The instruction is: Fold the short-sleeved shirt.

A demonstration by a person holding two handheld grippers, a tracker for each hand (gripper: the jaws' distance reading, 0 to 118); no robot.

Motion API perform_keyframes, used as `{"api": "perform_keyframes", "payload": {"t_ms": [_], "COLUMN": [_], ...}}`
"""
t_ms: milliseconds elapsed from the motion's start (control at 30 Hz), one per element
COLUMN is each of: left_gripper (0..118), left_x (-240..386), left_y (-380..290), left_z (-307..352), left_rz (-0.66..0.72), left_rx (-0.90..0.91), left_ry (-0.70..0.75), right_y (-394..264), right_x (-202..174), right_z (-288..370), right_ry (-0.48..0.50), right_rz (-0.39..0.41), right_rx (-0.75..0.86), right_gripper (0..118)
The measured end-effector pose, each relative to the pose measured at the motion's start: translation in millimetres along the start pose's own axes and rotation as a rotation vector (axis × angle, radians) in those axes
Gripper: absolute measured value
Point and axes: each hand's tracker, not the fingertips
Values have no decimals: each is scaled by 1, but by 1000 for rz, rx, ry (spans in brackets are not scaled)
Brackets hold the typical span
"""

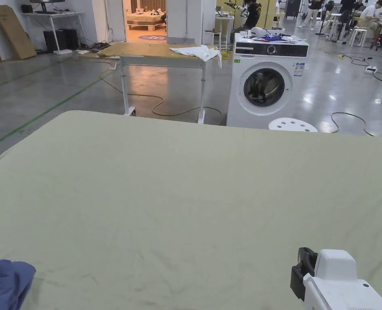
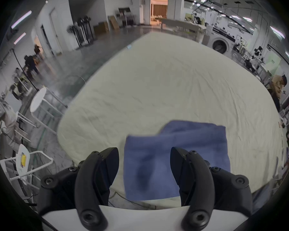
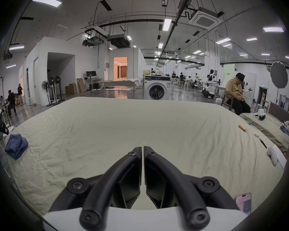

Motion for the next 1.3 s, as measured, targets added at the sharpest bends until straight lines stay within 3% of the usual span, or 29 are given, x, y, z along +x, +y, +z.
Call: {"api": "perform_keyframes", "payload": {"t_ms": [133,400,567,800,867,1033,1067,1300], "left_gripper": [68,67,67,62,50,4,0,0], "left_x": [22,141,241,330,341,369,370,370], "left_y": [2,-46,-70,-66,-64,-74,-75,-80], "left_z": [12,4,8,23,26,34,34,40], "left_rz": [-69,-106,-218,-183,-181,-168,-163,-132], "left_rx": [126,302,503,760,796,828,832,844], "left_ry": [86,-272,-312,-317,-314,-307,-306,-309], "right_y": [-2,-6,2,17,20,23,24,26], "right_x": [0,4,8,11,12,12,12,12], "right_z": [-1,-2,-3,-1,1,5,6,12], "right_ry": [4,-9,-30,-68,-76,-89,-92,-93], "right_rz": [-3,-9,-11,-22,-30,-33,-34,-55], "right_rx": [-4,-3,16,78,99,143,151,189], "right_gripper": [2,2,2,2,2,2,2,2]}}
